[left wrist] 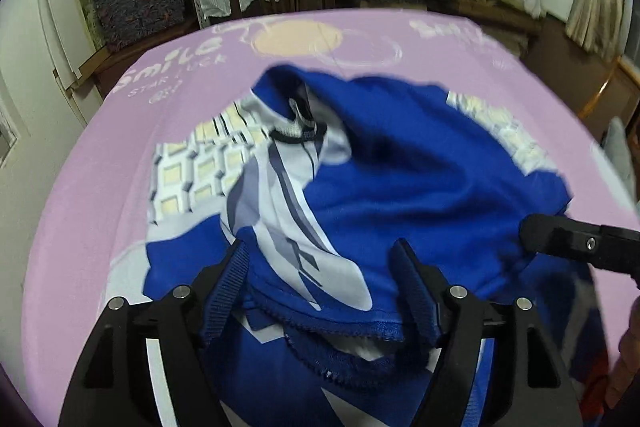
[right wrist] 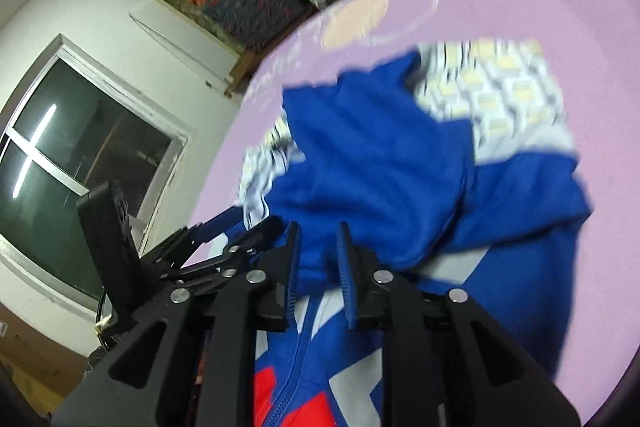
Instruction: Fold large clothes
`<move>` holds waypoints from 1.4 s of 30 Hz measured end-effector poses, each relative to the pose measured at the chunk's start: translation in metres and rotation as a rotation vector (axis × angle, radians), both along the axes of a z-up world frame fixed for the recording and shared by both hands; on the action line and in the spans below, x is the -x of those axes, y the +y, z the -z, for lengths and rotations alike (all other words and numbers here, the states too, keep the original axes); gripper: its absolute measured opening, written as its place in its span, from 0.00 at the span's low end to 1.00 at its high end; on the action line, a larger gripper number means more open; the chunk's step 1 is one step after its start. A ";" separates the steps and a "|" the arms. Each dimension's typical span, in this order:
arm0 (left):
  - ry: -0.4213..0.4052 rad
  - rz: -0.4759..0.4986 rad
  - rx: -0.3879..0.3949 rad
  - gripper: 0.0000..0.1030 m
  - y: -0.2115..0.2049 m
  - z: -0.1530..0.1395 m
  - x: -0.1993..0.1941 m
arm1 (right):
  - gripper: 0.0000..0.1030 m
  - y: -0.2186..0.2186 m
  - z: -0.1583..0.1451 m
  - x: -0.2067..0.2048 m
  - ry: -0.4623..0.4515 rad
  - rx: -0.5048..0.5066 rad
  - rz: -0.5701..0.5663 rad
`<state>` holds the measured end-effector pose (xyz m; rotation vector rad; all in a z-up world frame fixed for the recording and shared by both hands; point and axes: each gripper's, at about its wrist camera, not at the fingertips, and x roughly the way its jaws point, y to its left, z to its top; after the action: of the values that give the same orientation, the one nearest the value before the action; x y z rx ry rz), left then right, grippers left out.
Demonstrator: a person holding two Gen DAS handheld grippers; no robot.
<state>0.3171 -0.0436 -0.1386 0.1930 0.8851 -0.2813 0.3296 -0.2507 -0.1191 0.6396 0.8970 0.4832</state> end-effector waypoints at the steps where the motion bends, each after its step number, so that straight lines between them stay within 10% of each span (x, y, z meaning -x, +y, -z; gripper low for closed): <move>1: 0.011 -0.001 -0.007 0.76 0.000 0.005 -0.003 | 0.19 0.001 0.006 -0.003 0.028 0.006 0.005; 8: -0.007 -0.025 -0.058 0.95 0.000 0.015 -0.008 | 0.10 -0.022 0.045 -0.017 0.179 -0.126 0.044; 12: 0.072 -0.054 0.043 0.96 0.019 0.017 -0.016 | 0.09 -0.027 0.048 -0.011 0.194 -0.148 0.068; 21: 0.009 -0.122 0.154 0.93 0.068 -0.018 0.035 | 0.49 -0.078 0.025 0.070 0.097 -0.163 0.153; 33: 0.078 -0.154 0.195 0.91 0.135 -0.013 0.134 | 0.62 -0.113 0.001 0.198 0.057 -0.023 0.127; 42: 0.109 -0.115 0.218 0.84 0.130 -0.012 0.118 | 0.62 -0.096 0.016 0.173 0.092 -0.028 0.096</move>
<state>0.1992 0.0859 -0.1264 -0.0761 0.9619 -0.2813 0.1565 -0.3465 -0.1353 0.7321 0.9430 0.3833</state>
